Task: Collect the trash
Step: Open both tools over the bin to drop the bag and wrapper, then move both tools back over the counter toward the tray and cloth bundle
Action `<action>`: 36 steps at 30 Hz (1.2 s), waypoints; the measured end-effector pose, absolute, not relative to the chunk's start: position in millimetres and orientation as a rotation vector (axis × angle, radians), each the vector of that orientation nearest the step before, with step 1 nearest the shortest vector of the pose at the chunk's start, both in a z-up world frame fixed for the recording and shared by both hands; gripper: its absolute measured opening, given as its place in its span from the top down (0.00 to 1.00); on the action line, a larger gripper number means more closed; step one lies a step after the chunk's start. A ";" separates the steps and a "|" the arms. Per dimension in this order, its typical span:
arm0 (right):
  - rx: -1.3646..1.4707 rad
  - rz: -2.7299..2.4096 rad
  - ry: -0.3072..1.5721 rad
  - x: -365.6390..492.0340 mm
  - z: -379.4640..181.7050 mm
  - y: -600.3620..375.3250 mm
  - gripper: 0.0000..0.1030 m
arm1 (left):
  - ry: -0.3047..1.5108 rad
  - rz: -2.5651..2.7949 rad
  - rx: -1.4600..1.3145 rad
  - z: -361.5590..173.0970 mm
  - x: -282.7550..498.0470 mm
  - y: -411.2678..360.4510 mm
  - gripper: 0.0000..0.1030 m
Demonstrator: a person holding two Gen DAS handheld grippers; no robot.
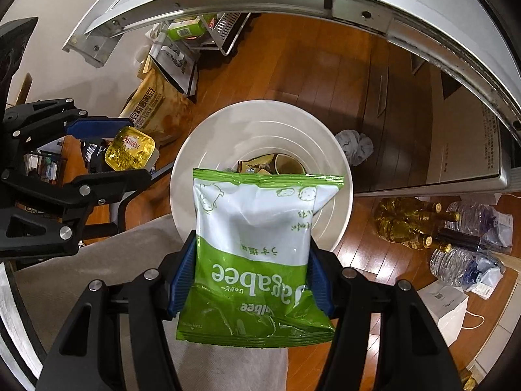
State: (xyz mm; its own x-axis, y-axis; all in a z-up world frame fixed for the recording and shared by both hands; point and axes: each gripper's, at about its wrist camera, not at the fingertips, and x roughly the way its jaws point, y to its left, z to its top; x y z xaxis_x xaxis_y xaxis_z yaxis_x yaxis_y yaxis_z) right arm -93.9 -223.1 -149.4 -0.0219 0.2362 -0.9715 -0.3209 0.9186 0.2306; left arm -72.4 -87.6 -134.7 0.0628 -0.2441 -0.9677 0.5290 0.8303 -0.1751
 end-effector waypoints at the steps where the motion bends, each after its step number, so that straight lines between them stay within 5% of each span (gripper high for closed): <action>1: -0.071 0.441 1.531 -92.9 -150.0 -222.5 0.43 | 1.393 -0.593 0.248 -134.7 -72.2 -87.3 0.46; 4: -0.074 0.435 1.543 -92.4 -151.7 -222.3 0.40 | 1.406 -0.588 0.237 -135.3 -69.8 -87.0 0.44; 10: -0.091 0.380 1.549 -92.8 -153.1 -227.1 0.30 | 1.421 -0.582 0.256 -137.0 -70.1 -87.0 0.24; 24: -0.153 0.345 1.406 -97.5 -100.5 -231.4 0.13 | 1.413 -0.485 0.244 -113.7 -68.4 -73.5 0.22; 36: -0.125 0.247 1.020 -58.9 13.0 -243.7 0.05 | 1.044 -0.387 0.149 5.6 -38.3 -64.6 0.02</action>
State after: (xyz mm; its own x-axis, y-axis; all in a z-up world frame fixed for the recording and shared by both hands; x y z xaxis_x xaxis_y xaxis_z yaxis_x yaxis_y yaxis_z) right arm -58.9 -243.7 13.0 0.4990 0.1458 -0.8542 -0.2616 0.9651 0.0119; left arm -38.3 -64.6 5.6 0.4424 -0.2402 -0.8641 0.3803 0.9228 -0.0618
